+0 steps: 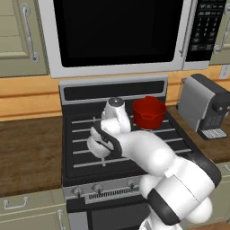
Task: Pick the kettle from the counter and place it on a stove burner. Then turn the burner on.
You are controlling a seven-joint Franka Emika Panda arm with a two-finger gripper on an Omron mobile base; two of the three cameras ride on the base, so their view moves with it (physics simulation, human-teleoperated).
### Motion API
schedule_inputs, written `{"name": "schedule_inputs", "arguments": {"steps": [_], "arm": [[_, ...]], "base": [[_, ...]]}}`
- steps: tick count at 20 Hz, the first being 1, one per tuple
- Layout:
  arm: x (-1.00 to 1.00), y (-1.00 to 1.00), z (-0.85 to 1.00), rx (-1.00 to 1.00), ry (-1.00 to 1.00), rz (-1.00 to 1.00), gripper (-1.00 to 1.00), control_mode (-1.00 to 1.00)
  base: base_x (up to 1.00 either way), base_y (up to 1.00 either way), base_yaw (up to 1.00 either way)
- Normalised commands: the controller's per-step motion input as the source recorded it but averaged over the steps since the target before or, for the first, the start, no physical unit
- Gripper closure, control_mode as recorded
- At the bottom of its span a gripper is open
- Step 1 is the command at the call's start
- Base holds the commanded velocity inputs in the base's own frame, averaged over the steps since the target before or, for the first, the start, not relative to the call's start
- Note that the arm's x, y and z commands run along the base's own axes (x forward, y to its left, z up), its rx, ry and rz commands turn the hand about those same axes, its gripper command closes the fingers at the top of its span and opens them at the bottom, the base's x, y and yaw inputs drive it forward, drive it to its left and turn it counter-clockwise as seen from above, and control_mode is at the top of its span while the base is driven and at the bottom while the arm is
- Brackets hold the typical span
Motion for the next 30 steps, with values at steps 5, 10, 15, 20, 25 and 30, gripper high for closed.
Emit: {"name": "schedule_inputs", "arguments": {"steps": [5, 10, 15, 20, 25, 30], "arm": [[0.14, 0.17, -0.41, -0.26, -0.01, 0.00, 1.00, -1.00], [-0.05, 0.23, -0.13, -0.19, -0.01, 0.01, 1.00, -1.00], [-0.02, -0.11, 0.00, -0.05, -0.04, 0.00, 1.00, -1.00], [0.02, -0.15, 0.00, -0.01, -0.01, 0.00, 1.00, -1.00], [0.02, -0.12, -0.03, 0.00, 0.00, 0.00, -1.00, -1.00], [0.00, 0.00, 0.00, 0.00, 0.00, 0.00, -1.00, -1.00]], "base": [[0.00, 0.00, 0.00], [0.00, 0.00, 0.00], [0.00, 0.00, 0.00], [0.00, 0.00, 0.00], [0.00, 0.00, 0.00], [0.00, 0.00, 0.00]]}}
